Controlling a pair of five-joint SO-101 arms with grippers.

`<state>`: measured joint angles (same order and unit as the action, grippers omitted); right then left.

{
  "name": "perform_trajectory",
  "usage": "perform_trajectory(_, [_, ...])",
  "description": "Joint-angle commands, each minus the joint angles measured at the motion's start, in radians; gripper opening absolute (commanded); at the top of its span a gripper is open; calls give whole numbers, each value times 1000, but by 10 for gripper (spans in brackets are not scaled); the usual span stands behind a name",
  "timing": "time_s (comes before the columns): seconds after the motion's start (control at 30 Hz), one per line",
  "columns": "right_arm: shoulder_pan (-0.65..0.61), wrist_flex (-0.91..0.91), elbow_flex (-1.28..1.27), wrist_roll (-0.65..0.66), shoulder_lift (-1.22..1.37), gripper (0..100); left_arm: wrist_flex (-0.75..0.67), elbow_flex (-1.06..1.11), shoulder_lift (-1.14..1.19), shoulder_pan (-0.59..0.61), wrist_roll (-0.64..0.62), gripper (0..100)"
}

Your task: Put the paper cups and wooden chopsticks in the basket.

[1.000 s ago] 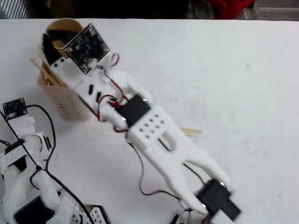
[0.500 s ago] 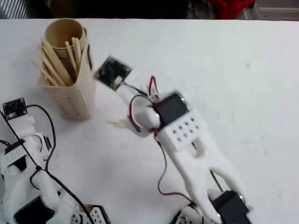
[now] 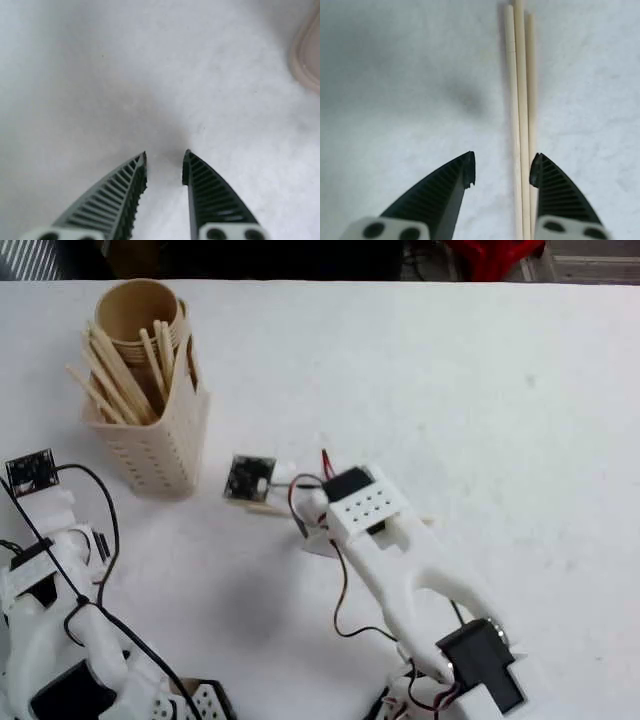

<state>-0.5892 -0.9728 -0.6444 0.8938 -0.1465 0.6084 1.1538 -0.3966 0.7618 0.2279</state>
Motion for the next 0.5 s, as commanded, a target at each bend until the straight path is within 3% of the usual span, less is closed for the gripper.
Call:
perform_trajectory(0.0, [18, 162, -75, 63, -2, 187, -25, -5, -18, -12, -6, 135])
perform_trajectory(0.23, [18, 320, -175, 71, 4, 187, -26, -5, -18, -12, -6, 135])
perform_trajectory(0.47, [1, 326, -230, 75, 5, 186, -26, -5, -18, -12, -6, 135])
